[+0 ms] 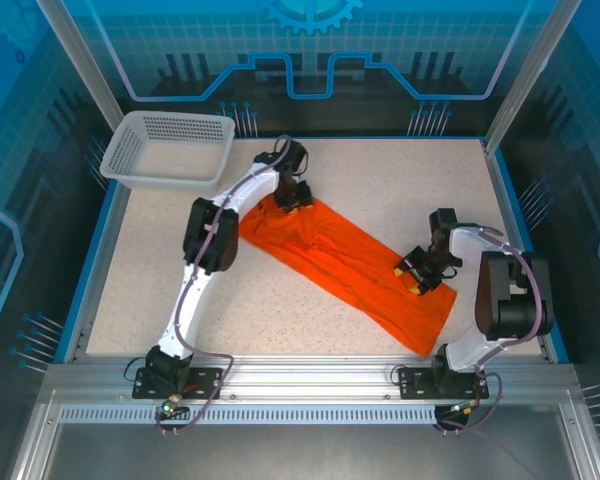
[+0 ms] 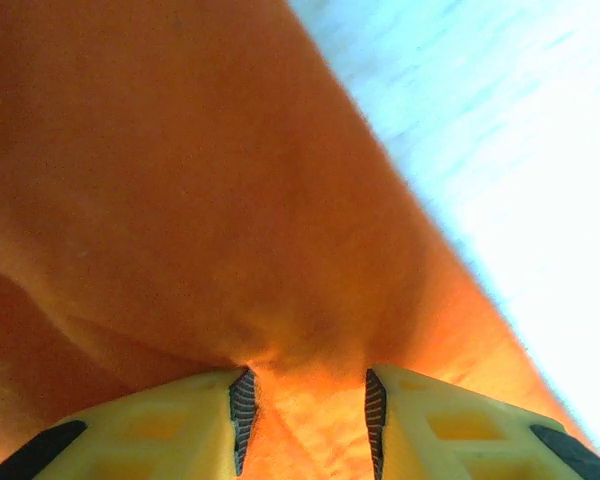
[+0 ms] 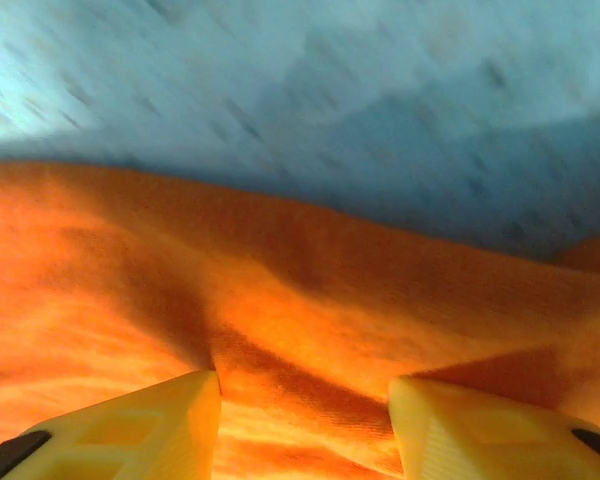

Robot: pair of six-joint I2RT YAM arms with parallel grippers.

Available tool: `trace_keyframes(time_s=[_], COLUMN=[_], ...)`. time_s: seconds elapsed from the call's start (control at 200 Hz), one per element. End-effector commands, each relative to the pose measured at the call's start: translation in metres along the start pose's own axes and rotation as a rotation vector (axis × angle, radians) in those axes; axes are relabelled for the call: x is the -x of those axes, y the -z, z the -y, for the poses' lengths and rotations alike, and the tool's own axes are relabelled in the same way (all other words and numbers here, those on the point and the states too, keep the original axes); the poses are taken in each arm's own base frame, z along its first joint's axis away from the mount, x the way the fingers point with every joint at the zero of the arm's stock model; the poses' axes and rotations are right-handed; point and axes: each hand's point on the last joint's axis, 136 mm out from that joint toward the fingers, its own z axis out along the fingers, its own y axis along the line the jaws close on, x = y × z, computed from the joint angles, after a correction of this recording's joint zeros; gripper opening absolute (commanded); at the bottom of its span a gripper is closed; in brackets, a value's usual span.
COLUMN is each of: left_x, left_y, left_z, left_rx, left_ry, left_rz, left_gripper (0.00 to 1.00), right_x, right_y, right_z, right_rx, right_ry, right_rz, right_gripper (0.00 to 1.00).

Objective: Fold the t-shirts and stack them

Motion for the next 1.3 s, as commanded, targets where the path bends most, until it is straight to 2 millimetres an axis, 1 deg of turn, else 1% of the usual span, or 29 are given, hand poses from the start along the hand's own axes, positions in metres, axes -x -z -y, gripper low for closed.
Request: trace_keyframes(time_s=[0.0, 0.06, 0.12, 0.175, 0.21, 0.225, 0.235, 0.27, 0.31, 0.36, 0.435, 0.475, 0.555, 0.585, 0.64, 0.685, 0.74, 0.83, 0.935, 1.015, 1.05, 1.085, 1.166, 1.226, 1.261, 1.291], left_x=[-0.007, 0.010, 0.026, 0.038, 0.043, 0.044, 0.045, 0.046, 0.046, 0.043, 0.030, 0.019, -0.007, -0.017, -0.034, -0.046, -0.054, -0.059, -0.054, -0.047, -0.043, -0.038, -0.025, -0.011, -0.001, 0.009], left_y=[-0.041, -0.037, -0.022, 0.002, 0.022, 0.029, 0.035, 0.056, 0.076, 0.097, 0.116, 0.119, 0.115, 0.110, 0.100, 0.092, 0.082, 0.064, 0.043, 0.027, 0.019, 0.011, -0.006, -0.015, -0.020, -0.022], left_z=[0.015, 0.036, 0.053, 0.067, 0.075, 0.077, 0.078, 0.083, 0.081, 0.072, 0.047, 0.033, 0.004, -0.008, -0.024, -0.036, -0.047, -0.061, -0.066, -0.062, -0.060, -0.057, -0.044, -0.034, -0.027, -0.020], left_rx=[-0.020, -0.099, -0.158, -0.196, -0.209, -0.211, -0.214, -0.214, -0.191, -0.149, -0.079, -0.047, 0.015, 0.040, 0.067, 0.095, 0.124, 0.149, 0.162, 0.157, 0.156, 0.152, 0.119, 0.095, 0.079, 0.056], left_ry=[-0.002, 0.015, 0.022, 0.007, -0.009, -0.018, -0.025, -0.052, -0.072, -0.077, -0.042, -0.021, 0.010, 0.023, 0.050, 0.059, 0.062, 0.078, 0.076, 0.068, 0.071, 0.073, 0.075, 0.075, 0.071, 0.068], left_rz=[-0.045, 0.013, 0.074, 0.127, 0.157, 0.167, 0.174, 0.200, 0.226, 0.251, 0.253, 0.239, 0.204, 0.180, 0.130, 0.091, 0.064, 0.028, 0.006, -0.006, -0.012, -0.017, -0.017, -0.002, 0.016, 0.037], left_gripper=[0.42, 0.45, 0.50, 0.55, 0.58, 0.59, 0.60, 0.63, 0.66, 0.67, 0.65, 0.62, 0.57, 0.55, 0.53, 0.51, 0.50, 0.49, 0.48, 0.48, 0.48, 0.48, 0.48, 0.48, 0.48, 0.49], right_x=[-0.031, -0.038, -0.040, -0.037, -0.033, -0.034, -0.030, -0.028, -0.029, -0.038, -0.059, -0.073, -0.102, -0.110, -0.123, -0.126, -0.126, -0.128, -0.132, -0.136, -0.138, -0.139, -0.141, -0.142, -0.144, -0.147], right_y=[-0.006, -0.001, 0.009, 0.023, 0.035, 0.038, 0.045, 0.057, 0.066, 0.069, 0.062, 0.054, 0.033, 0.027, 0.014, 0.006, -0.001, -0.016, -0.034, -0.044, -0.047, -0.050, -0.055, -0.061, -0.065, -0.071], right_z=[0.025, 0.025, 0.025, 0.024, 0.019, 0.020, 0.014, 0.008, 0.000, -0.015, -0.031, -0.037, -0.045, -0.044, -0.043, -0.041, -0.038, -0.031, -0.023, -0.020, -0.021, -0.025, -0.035, -0.051, -0.058, -0.068], right_rx=[-0.058, -0.061, -0.076, -0.098, -0.111, -0.132, -0.133, -0.167, -0.179, -0.151, -0.124, -0.112, -0.127, -0.145, -0.168, -0.189, -0.207, -0.221, -0.260, -0.274, -0.272, -0.266, -0.255, -0.225, -0.207, -0.184], right_ry=[-0.086, -0.061, -0.024, 0.034, 0.101, 0.131, 0.160, 0.237, 0.311, 0.400, 0.521, 0.583, 0.710, 0.745, 0.798, 0.816, 0.814, 0.791, 0.791, 0.780, 0.773, 0.773, 0.758, 0.729, 0.707, 0.682], right_rz=[-0.096, -0.098, -0.088, -0.051, -0.008, 0.003, 0.028, 0.070, 0.091, 0.085, 0.046, 0.006, -0.082, -0.108, -0.149, -0.159, -0.165, -0.206, -0.253, -0.274, -0.287, -0.297, -0.315, -0.329, -0.344, -0.361], right_gripper=[0.54, 0.56, 0.57, 0.58, 0.59, 0.59, 0.59, 0.61, 0.62, 0.61, 0.61, 0.60, 0.58, 0.57, 0.57, 0.56, 0.56, 0.55, 0.54, 0.53, 0.53, 0.53, 0.53, 0.54, 0.54, 0.54])
